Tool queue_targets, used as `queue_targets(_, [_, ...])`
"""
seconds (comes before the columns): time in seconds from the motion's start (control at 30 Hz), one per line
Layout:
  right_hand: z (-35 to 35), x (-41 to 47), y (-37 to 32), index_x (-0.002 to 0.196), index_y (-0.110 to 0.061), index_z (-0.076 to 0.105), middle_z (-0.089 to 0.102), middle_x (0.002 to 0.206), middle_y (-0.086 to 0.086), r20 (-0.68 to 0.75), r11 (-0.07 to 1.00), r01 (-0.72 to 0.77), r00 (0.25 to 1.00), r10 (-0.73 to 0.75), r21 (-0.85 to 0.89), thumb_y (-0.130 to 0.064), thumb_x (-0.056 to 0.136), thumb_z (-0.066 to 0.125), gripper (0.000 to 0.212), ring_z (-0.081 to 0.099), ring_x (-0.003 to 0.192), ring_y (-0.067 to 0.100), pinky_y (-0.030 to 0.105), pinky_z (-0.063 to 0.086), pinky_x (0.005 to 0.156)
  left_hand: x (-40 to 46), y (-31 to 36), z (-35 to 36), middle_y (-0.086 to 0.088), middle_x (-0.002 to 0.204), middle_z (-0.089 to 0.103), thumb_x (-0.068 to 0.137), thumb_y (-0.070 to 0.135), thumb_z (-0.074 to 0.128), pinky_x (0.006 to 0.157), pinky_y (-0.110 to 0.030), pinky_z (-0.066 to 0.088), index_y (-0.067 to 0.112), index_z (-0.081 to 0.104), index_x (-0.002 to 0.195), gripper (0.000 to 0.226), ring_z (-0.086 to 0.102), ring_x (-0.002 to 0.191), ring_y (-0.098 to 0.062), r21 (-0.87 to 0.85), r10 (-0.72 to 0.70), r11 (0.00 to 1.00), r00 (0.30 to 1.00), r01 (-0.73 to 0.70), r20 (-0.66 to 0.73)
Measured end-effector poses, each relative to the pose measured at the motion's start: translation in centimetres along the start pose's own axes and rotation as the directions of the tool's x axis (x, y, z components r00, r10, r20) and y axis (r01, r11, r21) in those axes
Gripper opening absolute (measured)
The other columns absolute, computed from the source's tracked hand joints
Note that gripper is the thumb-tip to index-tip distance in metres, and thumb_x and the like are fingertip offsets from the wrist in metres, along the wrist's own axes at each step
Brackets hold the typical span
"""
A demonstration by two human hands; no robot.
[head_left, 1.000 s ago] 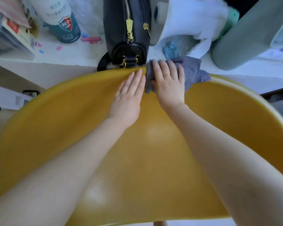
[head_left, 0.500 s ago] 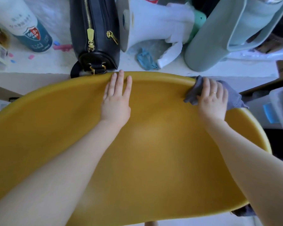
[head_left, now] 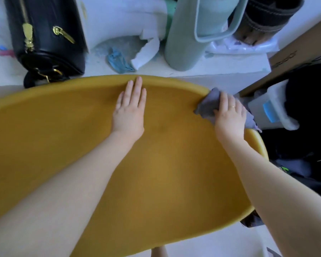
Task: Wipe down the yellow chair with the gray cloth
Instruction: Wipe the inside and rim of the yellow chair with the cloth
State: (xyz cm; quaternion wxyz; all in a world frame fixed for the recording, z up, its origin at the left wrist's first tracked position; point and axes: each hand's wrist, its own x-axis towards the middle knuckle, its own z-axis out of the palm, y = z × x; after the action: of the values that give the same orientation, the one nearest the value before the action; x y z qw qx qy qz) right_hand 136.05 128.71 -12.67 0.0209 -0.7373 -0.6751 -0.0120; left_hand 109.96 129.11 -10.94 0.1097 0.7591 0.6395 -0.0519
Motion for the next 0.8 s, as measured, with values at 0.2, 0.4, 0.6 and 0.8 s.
queue_targets(0.2, [-3.0,-8.4,5.5,0.144,-0.003,0.024,0.025,0.150,0.018,0.137,0.998,-0.058,0.989,0.063,-0.036,0.014,0.077,0.046,0.072,0.022,0.136,0.038,0.050,0.030,0.104,-1.6,1.5,-2.1,0.002,0.157,-0.019,0.089,-0.003,0.044,0.116,-0.031,-0.003,0.020,0.012,0.151,0.074,-0.013,0.145,-0.016,-0.257,-0.044,0.964,0.994,0.068,0.099])
queue_targets(0.4, [-2.4,-12.3,8.2,0.136,-0.001,0.032,0.045,0.139,0.020,0.376,0.940,0.339,0.876,-0.301,-0.038,0.020,0.059,0.066,0.087,0.043,0.124,0.039,0.048,0.036,0.100,-7.4,3.1,0.7,0.007,0.156,-0.019,0.091,0.006,0.047,0.116,-0.032,0.004,0.022,0.027,0.147,0.062,-0.013,0.144,-0.014,-0.304,-0.036,0.947,0.975,0.103,0.219])
queue_targets(0.6, [-0.3,-4.6,3.1,0.144,-0.001,0.021,0.009,0.154,0.016,0.294,0.894,0.438,0.845,-0.447,0.098,0.019,0.085,0.042,0.067,0.017,0.141,0.034,0.046,0.026,0.112,-9.3,3.0,4.0,0.005,0.155,-0.024,0.092,0.015,0.048,0.116,-0.034,0.007,0.022,0.030,0.146,0.058,-0.015,0.144,-0.014,-0.294,-0.138,0.934,0.964,0.202,0.226])
queue_targets(0.8, [1.5,-2.0,-6.0,0.144,-0.020,0.030,0.015,0.154,-0.007,0.236,0.815,0.180,0.903,-0.359,0.551,-0.004,0.095,0.040,0.053,0.045,0.117,0.006,0.034,0.057,0.076,-10.0,-2.1,5.4,0.004,0.155,-0.022,0.092,0.016,0.048,0.117,-0.034,0.004,0.021,0.029,0.146,0.057,-0.013,0.145,-0.014,-0.256,-0.270,0.910,0.935,0.325,0.228])
